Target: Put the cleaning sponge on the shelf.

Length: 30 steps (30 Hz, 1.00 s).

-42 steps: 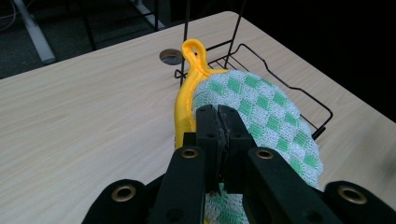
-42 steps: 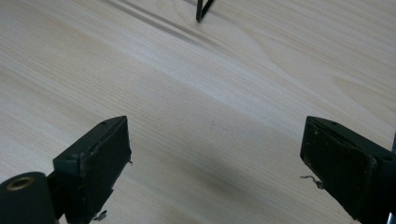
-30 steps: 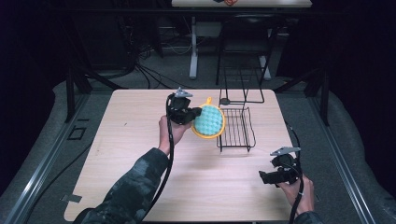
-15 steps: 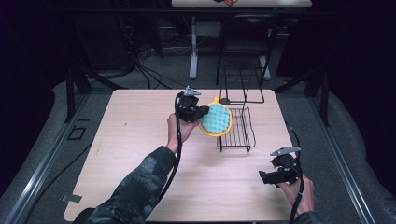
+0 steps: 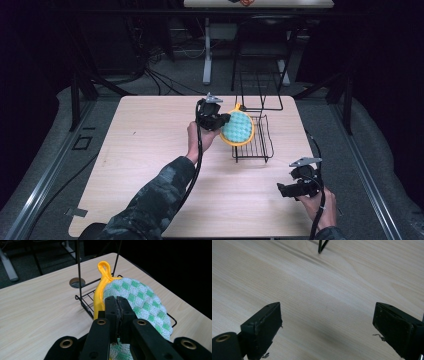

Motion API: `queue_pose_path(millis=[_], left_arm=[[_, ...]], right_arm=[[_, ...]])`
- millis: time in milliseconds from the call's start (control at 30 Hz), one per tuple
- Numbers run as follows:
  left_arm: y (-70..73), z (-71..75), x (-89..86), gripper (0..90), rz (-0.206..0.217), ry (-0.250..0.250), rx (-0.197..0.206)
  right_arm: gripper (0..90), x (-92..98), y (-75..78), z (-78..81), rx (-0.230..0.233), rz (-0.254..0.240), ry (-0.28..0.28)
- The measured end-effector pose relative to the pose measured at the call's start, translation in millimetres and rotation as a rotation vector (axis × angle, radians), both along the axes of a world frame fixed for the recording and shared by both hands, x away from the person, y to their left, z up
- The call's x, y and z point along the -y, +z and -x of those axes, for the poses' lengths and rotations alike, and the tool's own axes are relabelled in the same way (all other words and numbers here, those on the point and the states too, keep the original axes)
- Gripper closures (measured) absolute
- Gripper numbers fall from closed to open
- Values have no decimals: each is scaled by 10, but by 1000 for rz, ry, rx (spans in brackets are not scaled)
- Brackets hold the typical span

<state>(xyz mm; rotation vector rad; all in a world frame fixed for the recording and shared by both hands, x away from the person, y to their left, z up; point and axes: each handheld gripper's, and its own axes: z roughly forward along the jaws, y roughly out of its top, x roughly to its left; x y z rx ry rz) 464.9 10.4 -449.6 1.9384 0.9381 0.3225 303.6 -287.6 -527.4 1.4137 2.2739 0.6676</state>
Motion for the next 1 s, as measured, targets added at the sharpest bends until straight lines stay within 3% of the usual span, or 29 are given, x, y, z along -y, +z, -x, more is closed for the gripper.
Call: queue_pose_path(millis=[367, 767, 1000], left_arm=[[-108, -57, 108, 883, 8, 11, -12], [-233, -105, 241, 883, 45, 24, -43], [-235, -115, 305, 883, 48, 19, -43]], right_arm=[[81, 0, 0, -1, -5, -1, 3], [81, 2, 5, -2, 1, 5, 8], [81, 3, 3, -3, 1, 1, 8]])
